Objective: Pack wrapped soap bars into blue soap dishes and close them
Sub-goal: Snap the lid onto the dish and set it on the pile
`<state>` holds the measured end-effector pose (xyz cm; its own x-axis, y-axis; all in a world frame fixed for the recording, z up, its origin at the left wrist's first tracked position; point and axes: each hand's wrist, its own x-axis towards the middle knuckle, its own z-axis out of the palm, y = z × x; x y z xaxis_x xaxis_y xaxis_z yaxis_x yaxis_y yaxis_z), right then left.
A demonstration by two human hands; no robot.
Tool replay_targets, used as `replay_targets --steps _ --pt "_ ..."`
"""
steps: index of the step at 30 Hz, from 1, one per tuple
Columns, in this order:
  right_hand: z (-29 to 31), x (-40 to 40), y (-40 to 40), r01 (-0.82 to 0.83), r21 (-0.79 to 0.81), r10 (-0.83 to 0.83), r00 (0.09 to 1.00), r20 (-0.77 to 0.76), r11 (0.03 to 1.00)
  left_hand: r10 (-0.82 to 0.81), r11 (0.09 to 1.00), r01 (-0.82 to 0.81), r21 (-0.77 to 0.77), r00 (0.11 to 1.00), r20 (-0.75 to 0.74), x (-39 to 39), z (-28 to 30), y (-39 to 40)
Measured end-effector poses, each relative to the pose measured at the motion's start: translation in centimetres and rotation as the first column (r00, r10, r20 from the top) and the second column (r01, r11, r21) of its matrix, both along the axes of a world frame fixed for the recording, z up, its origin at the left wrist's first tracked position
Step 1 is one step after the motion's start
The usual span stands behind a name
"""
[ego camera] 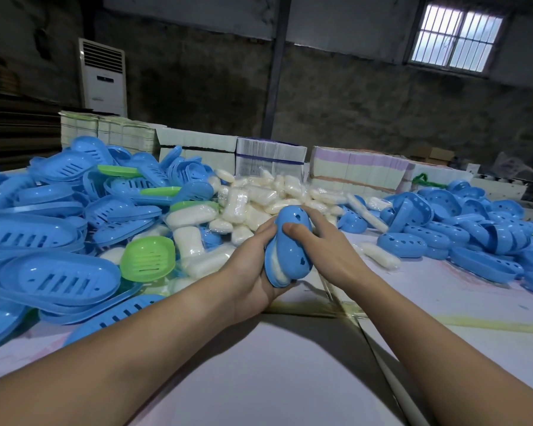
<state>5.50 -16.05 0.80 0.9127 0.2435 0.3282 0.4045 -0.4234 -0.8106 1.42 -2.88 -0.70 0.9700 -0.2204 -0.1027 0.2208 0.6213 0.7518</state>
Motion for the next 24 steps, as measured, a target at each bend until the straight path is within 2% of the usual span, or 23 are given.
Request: replay_targets --steps 6,16,24 --pt "0.2 0.2 -0.3 0.005 -0.049 -0.007 0.999 -0.041 0.999 -0.022 0.998 0.019 -0.055 0.998 -0.063 0.2 -0.1 0.0" --pt "-0.1 0.0 0.1 -0.034 -0.016 0.032 0.989 -0.142 0.999 0.047 0.999 -0.047 0.005 0.999 -0.008 -0.7 0.2 -0.2" --pt "-0.6 -0.5 1.6 0.03 -0.036 -0.032 0.998 -0.051 0.999 0.091 0.996 -0.093 -0.012 0.992 -0.084 0.0 0.6 -0.2"
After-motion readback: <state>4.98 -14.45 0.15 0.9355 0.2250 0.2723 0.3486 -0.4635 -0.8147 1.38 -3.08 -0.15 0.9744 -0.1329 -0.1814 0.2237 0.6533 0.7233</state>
